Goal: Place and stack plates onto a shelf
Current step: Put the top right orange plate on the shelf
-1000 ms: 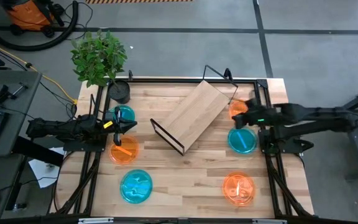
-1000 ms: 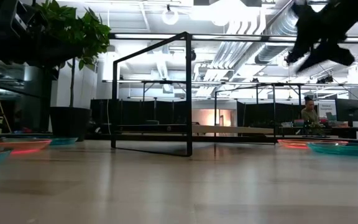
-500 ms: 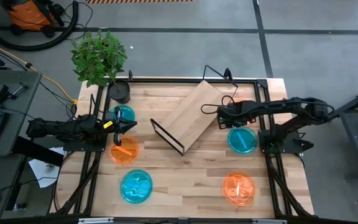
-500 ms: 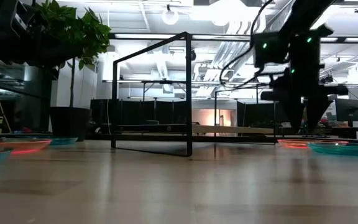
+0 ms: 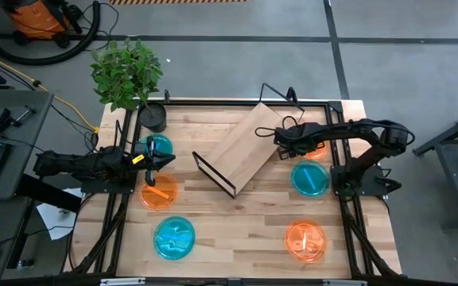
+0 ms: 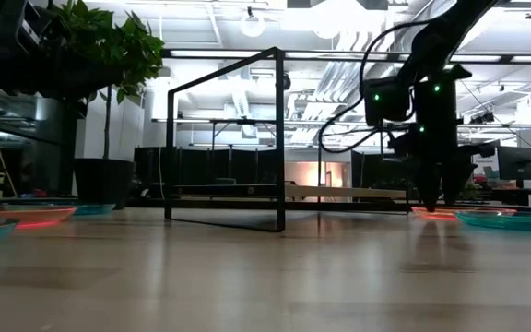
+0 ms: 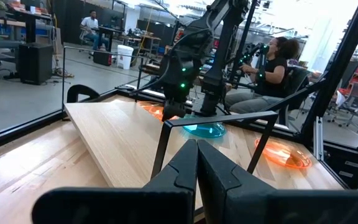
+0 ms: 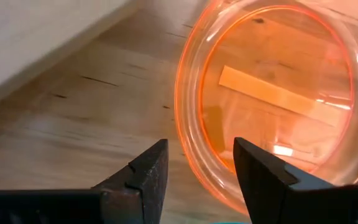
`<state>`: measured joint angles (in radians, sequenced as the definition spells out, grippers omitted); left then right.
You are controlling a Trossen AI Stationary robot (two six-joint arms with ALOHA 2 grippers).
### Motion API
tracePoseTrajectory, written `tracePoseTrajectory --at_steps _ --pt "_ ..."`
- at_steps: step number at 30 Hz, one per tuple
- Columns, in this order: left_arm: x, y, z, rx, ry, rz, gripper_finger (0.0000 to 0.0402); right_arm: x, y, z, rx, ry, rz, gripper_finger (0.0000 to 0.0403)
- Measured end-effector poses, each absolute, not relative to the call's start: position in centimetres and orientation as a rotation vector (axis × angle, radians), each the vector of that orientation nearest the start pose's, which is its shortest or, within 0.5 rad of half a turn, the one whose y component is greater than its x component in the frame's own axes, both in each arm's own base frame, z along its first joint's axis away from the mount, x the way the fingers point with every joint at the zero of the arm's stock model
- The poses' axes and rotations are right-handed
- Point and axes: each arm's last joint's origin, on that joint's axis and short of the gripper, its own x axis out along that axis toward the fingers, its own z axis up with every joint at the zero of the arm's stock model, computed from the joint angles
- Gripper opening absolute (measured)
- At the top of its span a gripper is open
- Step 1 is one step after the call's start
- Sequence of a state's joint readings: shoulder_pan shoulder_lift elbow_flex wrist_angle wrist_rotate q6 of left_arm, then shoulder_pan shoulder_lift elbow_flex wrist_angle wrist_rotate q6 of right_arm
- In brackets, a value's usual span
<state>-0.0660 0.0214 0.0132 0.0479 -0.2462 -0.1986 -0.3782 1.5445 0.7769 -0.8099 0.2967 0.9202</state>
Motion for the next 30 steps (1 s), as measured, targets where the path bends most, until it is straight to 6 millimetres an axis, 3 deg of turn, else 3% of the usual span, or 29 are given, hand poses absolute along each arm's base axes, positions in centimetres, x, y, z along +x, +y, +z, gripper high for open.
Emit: tracePoseTrajectory --at_steps 10,21,30 --pt "9.8 0.1 17.1 -0.204 -0.057 0.176 0.0001 21.2 -10.3 13.3 0.740 1.300 -1.224 0.0149" --pt "9.8 0.1 17.1 -0.204 -0.057 0.176 0.0001 20.9 -10.6 13.1 0.717 1.315 -1.241 0.0010" --pt "9.8 0.1 17.1 -0.204 -0.057 0.176 0.0001 19.6 -9.0 15.0 0.708 1.381 -1.237 0.0003"
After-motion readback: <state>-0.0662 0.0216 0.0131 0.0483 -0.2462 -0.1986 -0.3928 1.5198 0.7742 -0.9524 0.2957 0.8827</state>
